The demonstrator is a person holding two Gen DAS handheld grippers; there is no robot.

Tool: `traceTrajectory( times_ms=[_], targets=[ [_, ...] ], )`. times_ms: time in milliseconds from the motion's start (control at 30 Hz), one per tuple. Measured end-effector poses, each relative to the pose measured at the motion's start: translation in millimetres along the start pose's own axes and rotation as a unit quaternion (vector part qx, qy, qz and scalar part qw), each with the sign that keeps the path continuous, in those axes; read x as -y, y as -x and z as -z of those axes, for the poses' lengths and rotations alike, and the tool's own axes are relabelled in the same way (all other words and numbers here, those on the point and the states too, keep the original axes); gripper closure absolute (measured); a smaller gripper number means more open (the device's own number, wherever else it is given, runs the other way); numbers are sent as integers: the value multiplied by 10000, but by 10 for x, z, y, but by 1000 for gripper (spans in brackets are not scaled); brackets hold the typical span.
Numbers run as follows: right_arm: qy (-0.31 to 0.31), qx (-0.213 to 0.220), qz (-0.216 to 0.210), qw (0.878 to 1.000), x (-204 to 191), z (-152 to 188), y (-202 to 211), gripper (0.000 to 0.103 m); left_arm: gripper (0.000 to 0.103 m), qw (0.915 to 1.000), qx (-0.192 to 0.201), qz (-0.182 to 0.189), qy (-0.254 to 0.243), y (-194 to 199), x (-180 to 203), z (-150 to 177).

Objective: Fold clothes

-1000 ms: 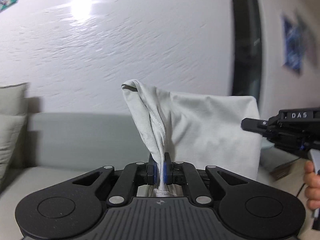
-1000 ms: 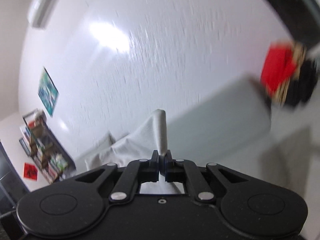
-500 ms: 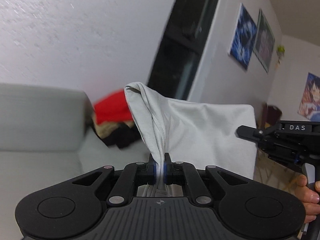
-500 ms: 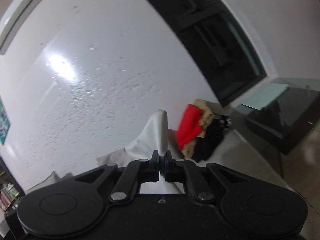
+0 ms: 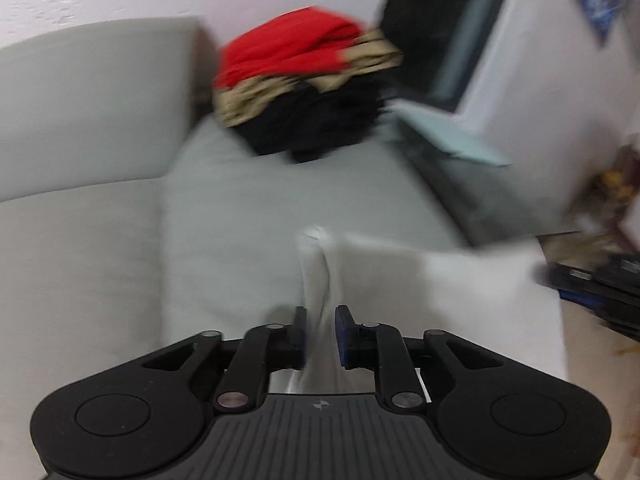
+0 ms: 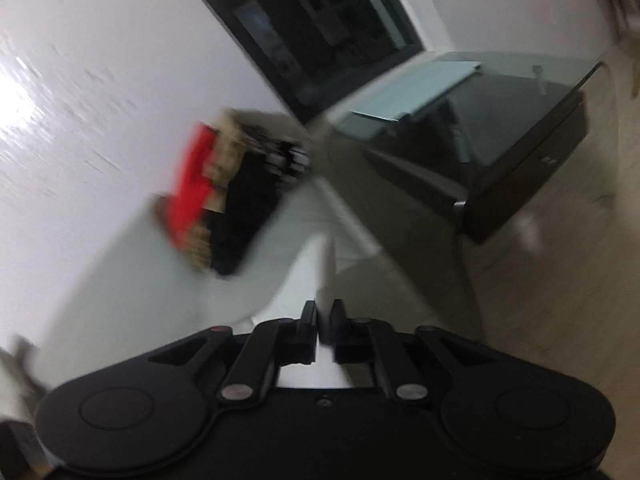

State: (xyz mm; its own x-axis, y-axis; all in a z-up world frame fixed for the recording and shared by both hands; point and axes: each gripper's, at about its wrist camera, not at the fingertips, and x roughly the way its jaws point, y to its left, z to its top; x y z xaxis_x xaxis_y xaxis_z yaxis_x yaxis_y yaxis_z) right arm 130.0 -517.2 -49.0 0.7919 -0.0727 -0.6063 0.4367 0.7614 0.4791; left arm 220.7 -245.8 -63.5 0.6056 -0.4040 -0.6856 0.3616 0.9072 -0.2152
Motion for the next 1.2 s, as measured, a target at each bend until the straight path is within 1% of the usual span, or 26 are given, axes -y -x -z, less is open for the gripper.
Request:
traceTrajectory(
  times_ms=[33,67,100,133,167,200,267,300,367,400,433,467,500,567,633,667,733,833,867,933,967,1033,1067,1100,1167,1200],
  targets=[
    [-124,-34,141,9998,57,20,7,74,81,10000,-36,-60,26,28,-91,25],
    [-284,-43,145,9995,130,62,72,64,78,9999,-68,-115,31,66,-189,55],
    [-400,-20,92,9992,211,115,159,57,78,9998,-89,-171,1,135,-288,100],
    [-442,6,94,9990,289,171,269,53,79,9996,-116,-244,-32,217,-362,158],
    [-427,20,189,9989,348,228,384,45,81,9994,-171,-304,-72,278,-420,213],
    [-388,33,329,9987,383,274,493,40,82,9991,-232,-331,-94,330,-463,264],
    [-301,42,491,9983,412,377,738,37,82,9989,-328,-277,-173,436,-451,359],
    [-253,17,485,9985,407,431,838,37,81,9987,-339,-232,-285,486,-377,391],
    [-109,-96,341,9993,357,546,992,37,72,9973,-314,-177,-639,568,-145,440],
    [35,-161,222,9996,294,613,1038,37,69,9956,-292,-187,-873,592,-3,463],
    [193,-211,100,9995,220,678,1071,37,62,9934,-297,-231,-1083,599,136,492],
    [355,-221,-20,9991,143,751,1101,39,61,9909,-346,-333,-1254,577,270,531],
    [519,-205,-137,9983,66,830,1129,42,61,9894,-420,-349,-1346,541,374,563],
    [748,-245,-220,9967,-69,958,1075,64,61,9897,-645,-105,-1277,427,485,606],
    [873,-336,-147,9955,-147,1067,963,66,60,9887,-943,37,-1165,306,537,664],
    [881,-410,-47,9953,-163,1115,914,66,60,9877,-1054,32,-1150,277,545,697],
    [725,-667,261,9948,-134,1211,850,66,60,9854,-1098,-152,-1290,326,546,765],
    [309,-768,356,9959,5,1373,1008,67,60,9801,-1192,-440,-1528,502,523,884],
    [295,-775,391,9958,28,1426,1095,66,60,9795,-1187,-481,-1552,581,509,916],
    [324,-875,650,9935,30,1476,1231,57,60,9796,-1180,-488,-1551,739,486,964],
    [313,-900,700,9930,23,1488,1298,55,58,9797,-1176,-492,-1548,815,476,980],
    [254,-904,669,9933,2,1503,1433,47,56,9800,-1168,-499,-1533,960,465,988],
    [207,-905,636,9936,-18,1500,1509,36,54,9802,-1160,-496,-1525,1035,460,991],
    [165,-891,594,9941,-47,1494,1584,27,52,9807,-1145,-479,-1510,1102,457,987],
    [101,-846,514,9950,-107,1486,1728,24,41,9820,-1100,-428,-1473,1210,458,964],
    [76,-823,485,9954,-145,1475,1792,22,40,9827,-1049,-405,-1469,1294,458,961]
  ],
)
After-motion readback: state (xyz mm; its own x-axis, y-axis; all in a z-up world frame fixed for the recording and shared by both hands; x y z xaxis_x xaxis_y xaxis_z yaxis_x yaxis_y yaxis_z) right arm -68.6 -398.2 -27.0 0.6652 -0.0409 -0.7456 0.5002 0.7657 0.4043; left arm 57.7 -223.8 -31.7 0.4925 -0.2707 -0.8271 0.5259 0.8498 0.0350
